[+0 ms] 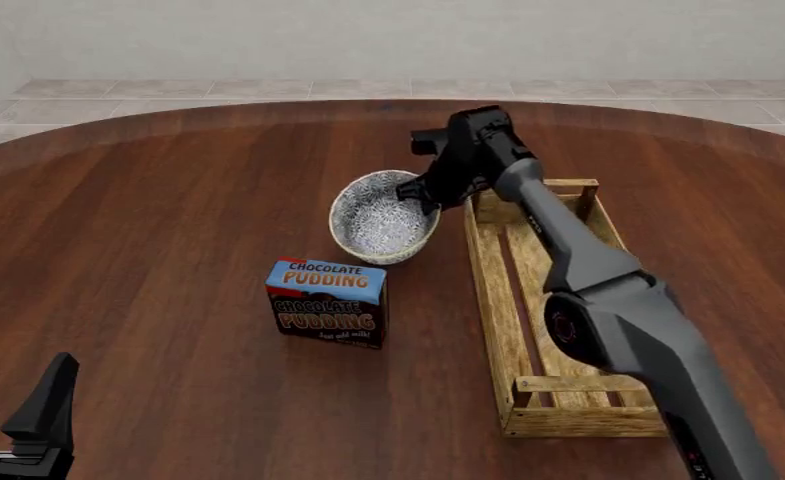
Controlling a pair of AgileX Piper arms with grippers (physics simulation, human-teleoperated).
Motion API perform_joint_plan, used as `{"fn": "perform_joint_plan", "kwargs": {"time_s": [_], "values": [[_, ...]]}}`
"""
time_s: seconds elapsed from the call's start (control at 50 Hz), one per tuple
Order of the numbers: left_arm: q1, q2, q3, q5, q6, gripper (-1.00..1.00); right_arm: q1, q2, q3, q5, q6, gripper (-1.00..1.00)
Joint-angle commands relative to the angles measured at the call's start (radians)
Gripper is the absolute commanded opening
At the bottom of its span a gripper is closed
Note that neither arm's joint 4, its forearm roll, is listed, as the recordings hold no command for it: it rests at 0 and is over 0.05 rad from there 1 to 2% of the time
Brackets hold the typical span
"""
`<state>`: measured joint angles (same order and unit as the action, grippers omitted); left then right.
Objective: Pick up the bowl on the left and put it in the tray.
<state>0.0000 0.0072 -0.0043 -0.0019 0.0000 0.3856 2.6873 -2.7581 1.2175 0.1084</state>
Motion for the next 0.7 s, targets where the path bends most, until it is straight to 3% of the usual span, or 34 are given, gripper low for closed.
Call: {"fn": "perform_joint_plan", "kwargs": {"time_s": [0.02, 0.12, 0.7], "values": [[0.0, 0.0, 0.0, 0.0, 0.0, 1.0, -0.002, -0.039, 0.017, 0.002, -0.015, -1.0], [0.0, 0.0, 0.0, 0.0, 0.0, 1.0, -0.012, -0.058, 0.02, 0.002, -0.048, -1.0], [0.0, 0.0, 0.0, 0.0, 0.0, 1.0, -0.009, -0.13, 0.046, 0.002, -0.118, -1.0]]}}
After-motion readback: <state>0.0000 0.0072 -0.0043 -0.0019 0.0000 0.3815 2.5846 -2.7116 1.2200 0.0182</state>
